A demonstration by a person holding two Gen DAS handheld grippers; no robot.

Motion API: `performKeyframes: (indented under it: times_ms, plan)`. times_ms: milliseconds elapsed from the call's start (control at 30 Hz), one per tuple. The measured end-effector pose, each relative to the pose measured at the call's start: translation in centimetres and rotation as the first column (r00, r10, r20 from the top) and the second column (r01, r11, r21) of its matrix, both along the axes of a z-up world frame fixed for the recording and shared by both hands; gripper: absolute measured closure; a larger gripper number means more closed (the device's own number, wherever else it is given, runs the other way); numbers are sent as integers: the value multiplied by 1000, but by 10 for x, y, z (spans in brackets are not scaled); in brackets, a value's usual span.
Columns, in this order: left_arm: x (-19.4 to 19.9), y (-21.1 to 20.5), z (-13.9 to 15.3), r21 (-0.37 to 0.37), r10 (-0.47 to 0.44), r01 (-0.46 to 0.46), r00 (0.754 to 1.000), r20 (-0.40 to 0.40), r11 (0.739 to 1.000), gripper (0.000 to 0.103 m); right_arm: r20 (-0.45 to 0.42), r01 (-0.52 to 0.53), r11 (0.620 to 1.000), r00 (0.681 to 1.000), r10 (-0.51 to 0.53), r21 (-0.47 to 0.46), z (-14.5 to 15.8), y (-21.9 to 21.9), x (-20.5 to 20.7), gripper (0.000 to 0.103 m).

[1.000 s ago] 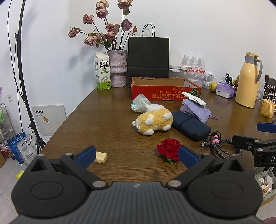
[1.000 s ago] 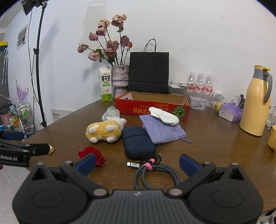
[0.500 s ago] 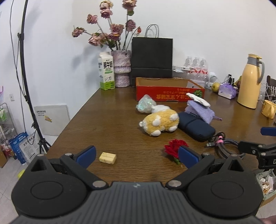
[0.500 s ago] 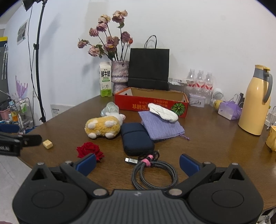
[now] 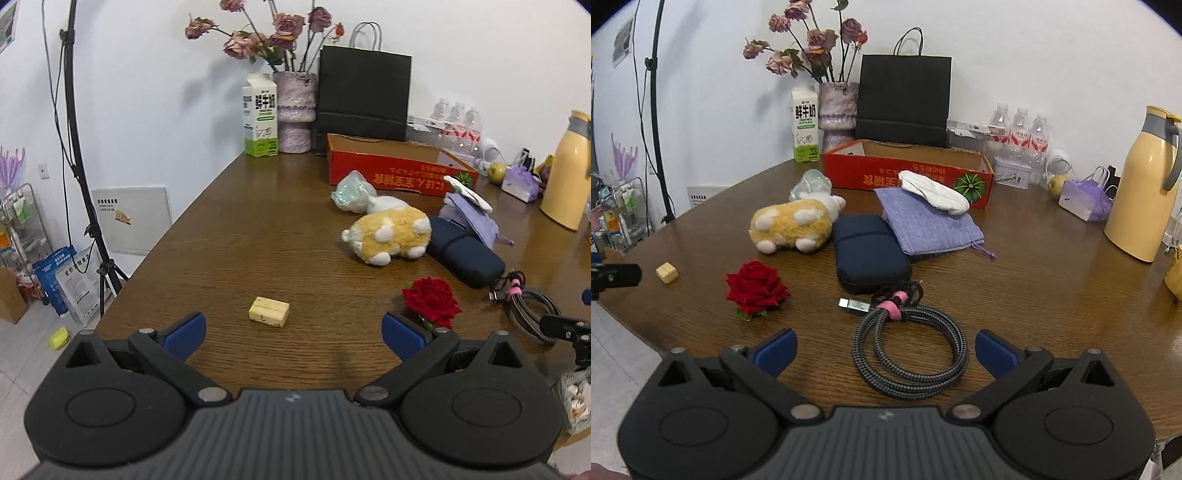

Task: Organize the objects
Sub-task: 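Move the left tool to the yellow block while the right tool approaches the braided cable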

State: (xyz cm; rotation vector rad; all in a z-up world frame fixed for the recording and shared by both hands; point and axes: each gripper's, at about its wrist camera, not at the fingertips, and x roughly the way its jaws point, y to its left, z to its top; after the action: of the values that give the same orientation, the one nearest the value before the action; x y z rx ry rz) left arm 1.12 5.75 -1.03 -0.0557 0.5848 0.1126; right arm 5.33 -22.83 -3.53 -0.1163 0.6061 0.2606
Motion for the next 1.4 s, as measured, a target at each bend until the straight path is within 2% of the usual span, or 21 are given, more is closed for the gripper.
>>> performKeyframes:
  times_ms: [467,667,900,933,1033,1400]
  plan:
    - [28,1,-7,-16,11,-11,1000,2,1000,0,-75,13,1000,997,-12,14,-28,-5,39,0]
    - [38,4,-16,-11,31,-31,999,-20,999,0,-95,14,1000,995,-12,22,-38,-6,53,0]
    - [43,9,-23,-19,45,-45,998,-37,999,0,-70,-18,999,997,20,28,-40,-1,62,0]
    - [44,9,-24,-21,46,-47,998,-41,999,0,-66,-24,999,998,26,31,-40,-1,63,2]
    - [45,11,-27,-27,54,-55,997,-50,998,0,-38,-29,999,999,30,38,-39,-3,63,16]
    - [41,19,-43,-77,61,-64,997,-45,995,0,65,-24,999,998,21,40,-43,-5,51,22]
